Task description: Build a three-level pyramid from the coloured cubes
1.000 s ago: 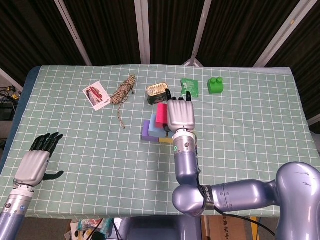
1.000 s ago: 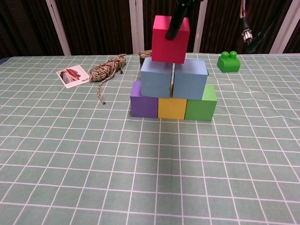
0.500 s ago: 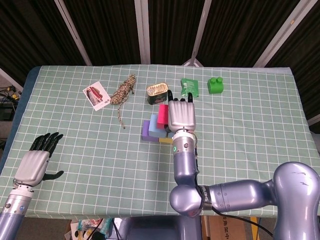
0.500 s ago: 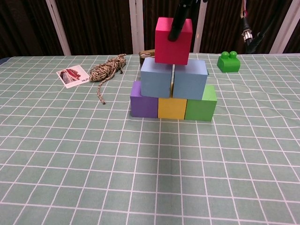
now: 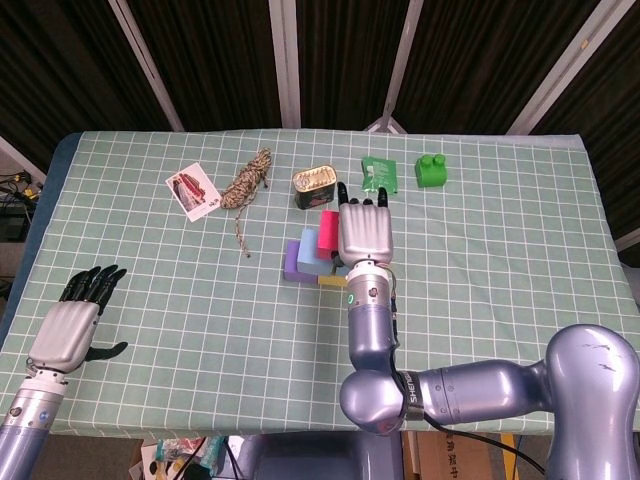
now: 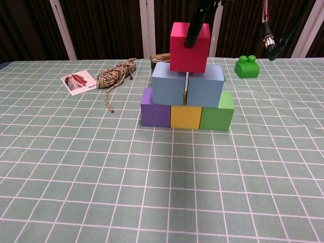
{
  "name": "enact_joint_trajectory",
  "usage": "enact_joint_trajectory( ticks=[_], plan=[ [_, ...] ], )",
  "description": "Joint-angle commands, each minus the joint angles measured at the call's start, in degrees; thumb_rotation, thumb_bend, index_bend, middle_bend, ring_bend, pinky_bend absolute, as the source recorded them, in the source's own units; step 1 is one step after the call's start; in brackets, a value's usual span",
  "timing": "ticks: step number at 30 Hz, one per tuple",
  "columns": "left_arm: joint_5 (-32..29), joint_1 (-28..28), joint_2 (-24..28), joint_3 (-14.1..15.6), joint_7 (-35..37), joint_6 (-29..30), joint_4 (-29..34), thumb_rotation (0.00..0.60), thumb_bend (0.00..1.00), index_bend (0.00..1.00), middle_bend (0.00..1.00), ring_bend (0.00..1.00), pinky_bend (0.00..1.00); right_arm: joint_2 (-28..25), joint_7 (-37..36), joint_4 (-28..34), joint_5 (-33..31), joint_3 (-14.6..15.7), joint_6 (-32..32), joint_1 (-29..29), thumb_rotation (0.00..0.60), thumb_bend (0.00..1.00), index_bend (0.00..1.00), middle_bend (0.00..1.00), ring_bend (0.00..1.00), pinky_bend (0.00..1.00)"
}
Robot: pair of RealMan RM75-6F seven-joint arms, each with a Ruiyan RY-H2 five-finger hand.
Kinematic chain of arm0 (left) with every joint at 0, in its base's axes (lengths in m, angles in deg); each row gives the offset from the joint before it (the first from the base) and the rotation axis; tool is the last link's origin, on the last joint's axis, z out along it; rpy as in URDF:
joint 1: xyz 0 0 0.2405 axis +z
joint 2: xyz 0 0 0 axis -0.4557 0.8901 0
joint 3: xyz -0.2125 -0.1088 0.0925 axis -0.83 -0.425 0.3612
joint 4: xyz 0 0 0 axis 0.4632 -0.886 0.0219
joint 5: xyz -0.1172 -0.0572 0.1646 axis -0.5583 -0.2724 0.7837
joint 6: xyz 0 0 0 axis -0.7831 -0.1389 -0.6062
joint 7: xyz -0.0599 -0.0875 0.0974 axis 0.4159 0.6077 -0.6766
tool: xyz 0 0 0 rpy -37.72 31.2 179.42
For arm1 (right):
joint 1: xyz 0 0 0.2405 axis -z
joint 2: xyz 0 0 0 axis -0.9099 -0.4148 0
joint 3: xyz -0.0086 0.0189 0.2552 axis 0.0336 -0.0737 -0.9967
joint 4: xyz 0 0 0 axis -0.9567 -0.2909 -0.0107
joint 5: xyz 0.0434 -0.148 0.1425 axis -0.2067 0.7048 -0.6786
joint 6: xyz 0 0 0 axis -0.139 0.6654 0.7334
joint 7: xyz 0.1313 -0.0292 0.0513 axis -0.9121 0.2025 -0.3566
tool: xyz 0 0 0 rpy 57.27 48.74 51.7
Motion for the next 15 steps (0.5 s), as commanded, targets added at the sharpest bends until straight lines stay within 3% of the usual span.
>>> enact_joint_trajectory(
  ticks=[1,15],
  plan=[
    [-0.01,-0.02,-0.02,0.00,-0.01,-0.01,0.00,0.600,0.09,0.00,0.03,0.01,0.05,0.07,0.22,0.00,-0.01,-0.04,0.07,0.05,0.600,0.32,0.00,0.51,0.28,0.00],
    [-0.06,-0.07,-0.03,0.02,0.10,-0.09,-0.10,0.600,0.09,0.00,0.03,0.01,0.05,0.22,1.50,0.25,-0.41,-0.40,-0.01,0.37,0.600,0.32,0.00,0.51,0.28,0.00]
  ],
)
